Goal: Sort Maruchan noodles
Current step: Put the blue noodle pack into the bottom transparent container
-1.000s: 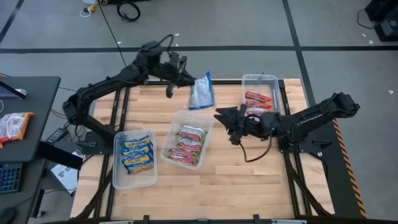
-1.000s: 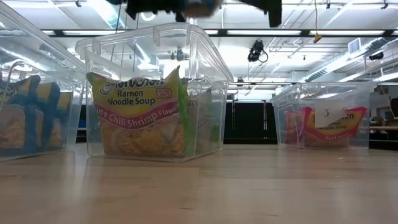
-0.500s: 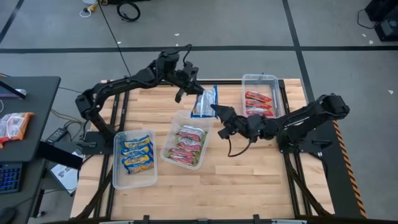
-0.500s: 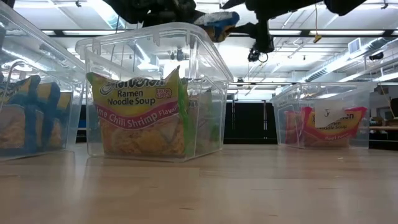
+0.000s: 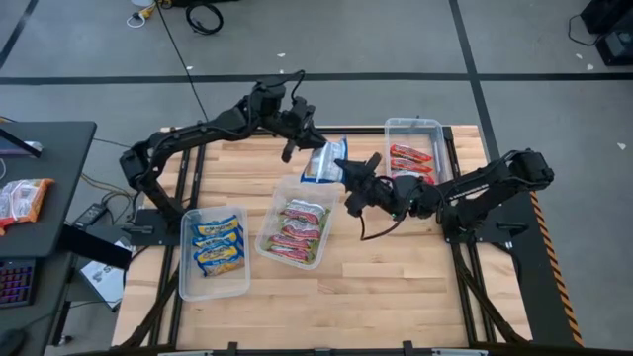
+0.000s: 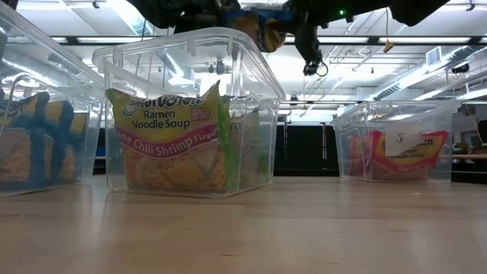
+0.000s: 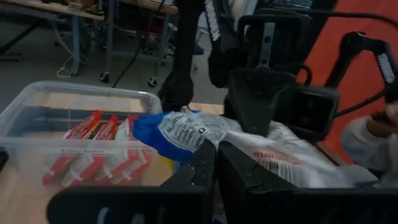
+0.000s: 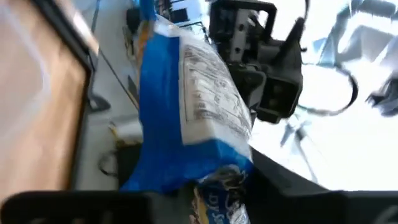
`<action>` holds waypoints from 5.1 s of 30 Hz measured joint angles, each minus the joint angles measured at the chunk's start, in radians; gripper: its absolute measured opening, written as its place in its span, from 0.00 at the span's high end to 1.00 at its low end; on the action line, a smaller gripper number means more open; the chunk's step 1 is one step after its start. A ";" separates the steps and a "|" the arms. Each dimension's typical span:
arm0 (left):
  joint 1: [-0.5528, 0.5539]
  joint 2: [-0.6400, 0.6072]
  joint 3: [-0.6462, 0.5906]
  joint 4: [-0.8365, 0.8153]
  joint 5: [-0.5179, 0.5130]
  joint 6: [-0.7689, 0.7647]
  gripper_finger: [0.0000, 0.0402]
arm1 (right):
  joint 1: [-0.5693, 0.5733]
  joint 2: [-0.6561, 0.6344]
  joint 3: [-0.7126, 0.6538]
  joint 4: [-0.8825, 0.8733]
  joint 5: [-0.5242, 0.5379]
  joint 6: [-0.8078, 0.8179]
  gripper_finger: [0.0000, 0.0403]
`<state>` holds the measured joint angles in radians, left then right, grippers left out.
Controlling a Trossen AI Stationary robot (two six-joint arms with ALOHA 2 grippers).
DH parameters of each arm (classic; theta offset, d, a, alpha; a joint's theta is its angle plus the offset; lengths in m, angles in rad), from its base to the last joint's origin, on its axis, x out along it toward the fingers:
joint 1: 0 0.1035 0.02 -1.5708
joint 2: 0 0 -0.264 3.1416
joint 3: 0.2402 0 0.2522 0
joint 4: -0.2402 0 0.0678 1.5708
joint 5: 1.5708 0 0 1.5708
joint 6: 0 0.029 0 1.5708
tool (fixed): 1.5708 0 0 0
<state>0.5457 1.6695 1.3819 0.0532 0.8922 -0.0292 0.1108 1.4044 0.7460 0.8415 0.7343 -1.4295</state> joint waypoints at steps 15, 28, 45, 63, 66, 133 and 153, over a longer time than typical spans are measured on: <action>0.064 -0.173 0.021 -0.044 -0.067 0.118 0.54 | -0.003 -0.139 0.000 -0.143 -0.032 0.904 0.91; -0.108 -0.249 0.022 -0.338 -0.346 0.330 0.24 | -0.142 -0.307 0.045 -0.791 -0.154 1.291 0.93; -0.273 -0.101 0.021 -0.388 -0.818 0.472 0.24 | -0.151 0.074 0.578 -1.312 -0.207 1.321 0.93; -0.249 -0.114 0.021 -0.479 -0.905 0.559 0.79 | -0.137 0.070 0.579 -1.155 -0.255 1.296 0.82; -0.230 -0.142 0.021 -0.531 -0.880 0.531 0.79 | -0.128 0.011 0.579 -1.153 -0.281 1.305 0.76; -0.248 -0.433 -0.251 -0.381 -0.764 0.355 0.23 | -0.142 0.069 0.465 -0.957 -0.269 1.247 0.81; -0.294 -0.318 -0.251 -0.362 -0.942 0.522 0.57 | -0.132 0.149 0.530 -0.961 -0.456 1.214 0.74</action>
<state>0.2520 1.3516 1.1310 -0.3085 -0.0503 0.4927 -0.0210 1.5536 1.2758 -0.1196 0.2779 -0.2157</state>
